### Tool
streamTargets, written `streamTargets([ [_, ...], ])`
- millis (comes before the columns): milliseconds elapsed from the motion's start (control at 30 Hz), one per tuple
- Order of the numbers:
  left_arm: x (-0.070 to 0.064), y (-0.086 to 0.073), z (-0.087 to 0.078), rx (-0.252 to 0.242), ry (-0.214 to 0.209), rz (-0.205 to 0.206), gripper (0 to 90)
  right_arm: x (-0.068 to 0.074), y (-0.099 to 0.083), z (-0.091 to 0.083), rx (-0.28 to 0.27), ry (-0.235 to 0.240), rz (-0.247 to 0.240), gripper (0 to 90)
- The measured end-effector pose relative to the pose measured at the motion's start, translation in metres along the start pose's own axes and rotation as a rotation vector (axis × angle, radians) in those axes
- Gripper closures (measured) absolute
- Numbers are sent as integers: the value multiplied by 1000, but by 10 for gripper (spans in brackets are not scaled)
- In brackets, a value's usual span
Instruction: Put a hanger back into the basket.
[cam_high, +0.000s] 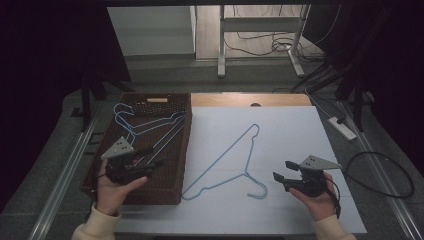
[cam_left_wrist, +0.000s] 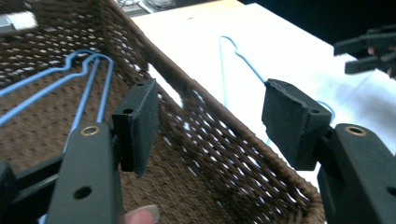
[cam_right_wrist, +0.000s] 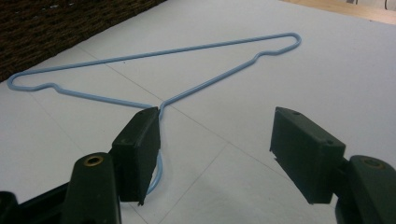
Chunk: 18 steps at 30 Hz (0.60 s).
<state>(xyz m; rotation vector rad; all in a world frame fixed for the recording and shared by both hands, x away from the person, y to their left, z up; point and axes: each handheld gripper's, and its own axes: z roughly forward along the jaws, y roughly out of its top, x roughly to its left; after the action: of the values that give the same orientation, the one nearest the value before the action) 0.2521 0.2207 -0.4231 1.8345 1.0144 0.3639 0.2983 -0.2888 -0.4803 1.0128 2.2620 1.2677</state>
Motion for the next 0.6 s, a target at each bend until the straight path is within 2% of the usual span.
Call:
streamTargets([
  [200,-9,-6,14,22,-14,19,366,0,0,0,0,0,-1,339],
  [600,-11,-4,14,17,-31,27,354,0,0,0,-1,-2,0,339],
])
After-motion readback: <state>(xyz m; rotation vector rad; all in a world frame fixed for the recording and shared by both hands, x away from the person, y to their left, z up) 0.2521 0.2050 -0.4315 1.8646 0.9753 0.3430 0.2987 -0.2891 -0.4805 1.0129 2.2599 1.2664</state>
